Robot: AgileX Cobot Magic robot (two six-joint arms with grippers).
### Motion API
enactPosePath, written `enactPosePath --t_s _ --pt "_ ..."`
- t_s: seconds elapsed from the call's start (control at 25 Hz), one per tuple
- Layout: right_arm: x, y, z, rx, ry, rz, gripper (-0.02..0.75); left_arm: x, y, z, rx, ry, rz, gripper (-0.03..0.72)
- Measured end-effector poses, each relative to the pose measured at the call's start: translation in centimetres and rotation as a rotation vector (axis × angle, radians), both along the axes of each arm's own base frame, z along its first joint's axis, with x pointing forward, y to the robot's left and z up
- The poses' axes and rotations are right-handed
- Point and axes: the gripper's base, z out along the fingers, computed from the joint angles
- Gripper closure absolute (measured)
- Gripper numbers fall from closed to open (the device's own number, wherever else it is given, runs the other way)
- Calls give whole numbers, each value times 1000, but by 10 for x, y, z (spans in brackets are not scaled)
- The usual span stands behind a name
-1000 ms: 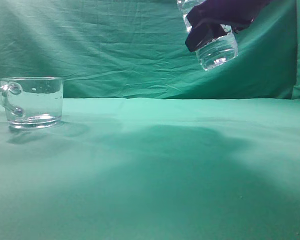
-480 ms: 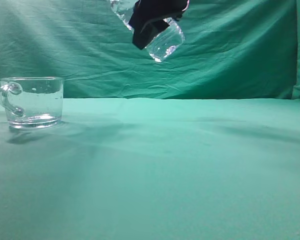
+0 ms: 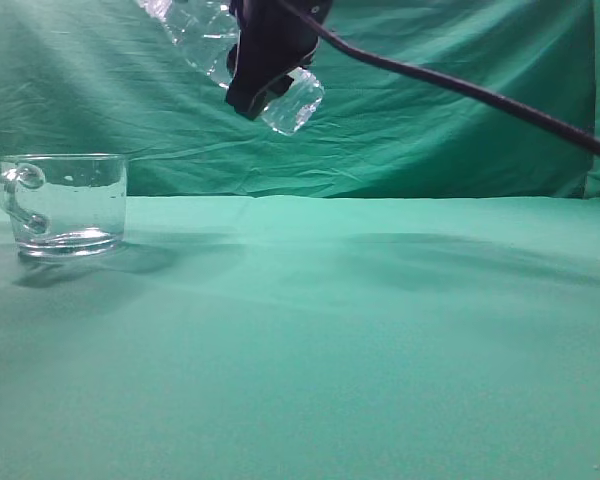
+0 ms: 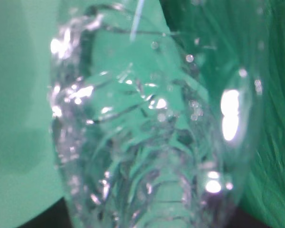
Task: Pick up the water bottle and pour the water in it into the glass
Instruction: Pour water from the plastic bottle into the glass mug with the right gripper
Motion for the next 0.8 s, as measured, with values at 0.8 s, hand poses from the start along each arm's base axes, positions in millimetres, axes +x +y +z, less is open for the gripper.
enactPosePath --t_s 0.8 --pt "6 25 -22 -284 -204 225 439 0 0 0 0 0 0 688"
